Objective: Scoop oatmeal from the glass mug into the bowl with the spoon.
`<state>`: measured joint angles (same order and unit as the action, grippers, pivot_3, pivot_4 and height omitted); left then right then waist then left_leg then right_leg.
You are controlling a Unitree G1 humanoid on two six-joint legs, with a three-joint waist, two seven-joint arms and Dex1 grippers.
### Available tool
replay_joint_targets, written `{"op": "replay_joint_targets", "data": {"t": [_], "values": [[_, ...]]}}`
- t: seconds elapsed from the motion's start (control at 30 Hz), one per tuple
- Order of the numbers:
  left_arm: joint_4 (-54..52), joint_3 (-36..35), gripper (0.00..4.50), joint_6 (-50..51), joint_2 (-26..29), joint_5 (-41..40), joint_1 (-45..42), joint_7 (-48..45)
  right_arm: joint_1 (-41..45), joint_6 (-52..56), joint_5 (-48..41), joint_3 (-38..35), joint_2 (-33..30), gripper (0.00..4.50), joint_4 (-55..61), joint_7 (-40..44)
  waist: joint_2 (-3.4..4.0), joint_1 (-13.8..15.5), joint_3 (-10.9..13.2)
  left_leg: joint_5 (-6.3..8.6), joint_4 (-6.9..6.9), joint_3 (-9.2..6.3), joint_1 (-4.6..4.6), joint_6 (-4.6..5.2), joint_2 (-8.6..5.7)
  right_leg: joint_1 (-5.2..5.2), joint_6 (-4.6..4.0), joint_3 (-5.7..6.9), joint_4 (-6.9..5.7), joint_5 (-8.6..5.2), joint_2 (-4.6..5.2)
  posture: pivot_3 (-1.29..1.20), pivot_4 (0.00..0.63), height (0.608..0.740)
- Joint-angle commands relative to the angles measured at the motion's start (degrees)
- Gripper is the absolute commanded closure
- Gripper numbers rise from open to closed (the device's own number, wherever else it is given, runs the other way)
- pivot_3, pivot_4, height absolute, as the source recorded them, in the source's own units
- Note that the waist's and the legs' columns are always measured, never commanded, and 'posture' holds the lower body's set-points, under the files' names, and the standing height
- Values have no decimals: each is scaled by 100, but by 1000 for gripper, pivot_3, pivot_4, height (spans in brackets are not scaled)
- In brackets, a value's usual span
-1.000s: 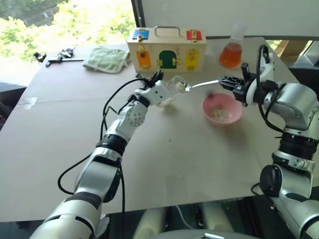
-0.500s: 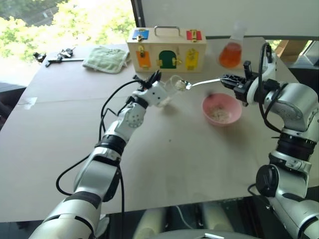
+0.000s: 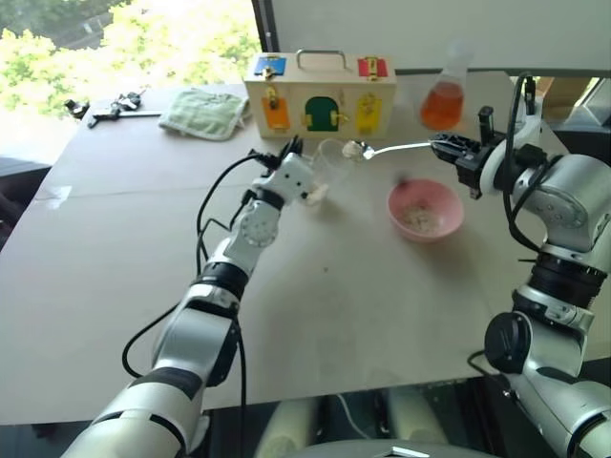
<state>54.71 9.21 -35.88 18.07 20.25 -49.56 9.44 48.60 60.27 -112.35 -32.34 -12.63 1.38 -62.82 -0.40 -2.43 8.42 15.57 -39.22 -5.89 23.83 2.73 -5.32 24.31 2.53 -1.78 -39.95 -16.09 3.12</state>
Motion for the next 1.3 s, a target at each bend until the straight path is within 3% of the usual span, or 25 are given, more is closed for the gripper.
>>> {"op": "replay_joint_targets", "data": {"t": [0.03,0.3,0.57,1.3], "values": [[-58,-161,4491,-226,-57,-205,-119,-14,205,-106,-65,-105,77,4500,322,-66,0,-1,0,0,0,0,0,0,0,0,0,0,0,0,0,0,150,740],[105,-157,4491,-228,-243,-277,-261,-77,110,-484,-65,-217,405,4500,957,-301,0,-3,0,0,1,1,0,0,0,1,0,-1,-1,0,0,0,150,740],[259,-132,4491,-274,-247,-300,-301,-130,-554,-1070,-65,-145,580,4500,1933,-457,0,-3,0,0,1,1,0,0,-1,2,0,0,-1,0,-1,0,150,740],[405,-82,4491,-375,-228,-278,-329,-237,-3285,-1629,-65,-193,-421,4500,2873,1506,-1,17,-1,0,2,9,-4,2,0,1,1,-8,-3,0,-3,0,150,740]]}}
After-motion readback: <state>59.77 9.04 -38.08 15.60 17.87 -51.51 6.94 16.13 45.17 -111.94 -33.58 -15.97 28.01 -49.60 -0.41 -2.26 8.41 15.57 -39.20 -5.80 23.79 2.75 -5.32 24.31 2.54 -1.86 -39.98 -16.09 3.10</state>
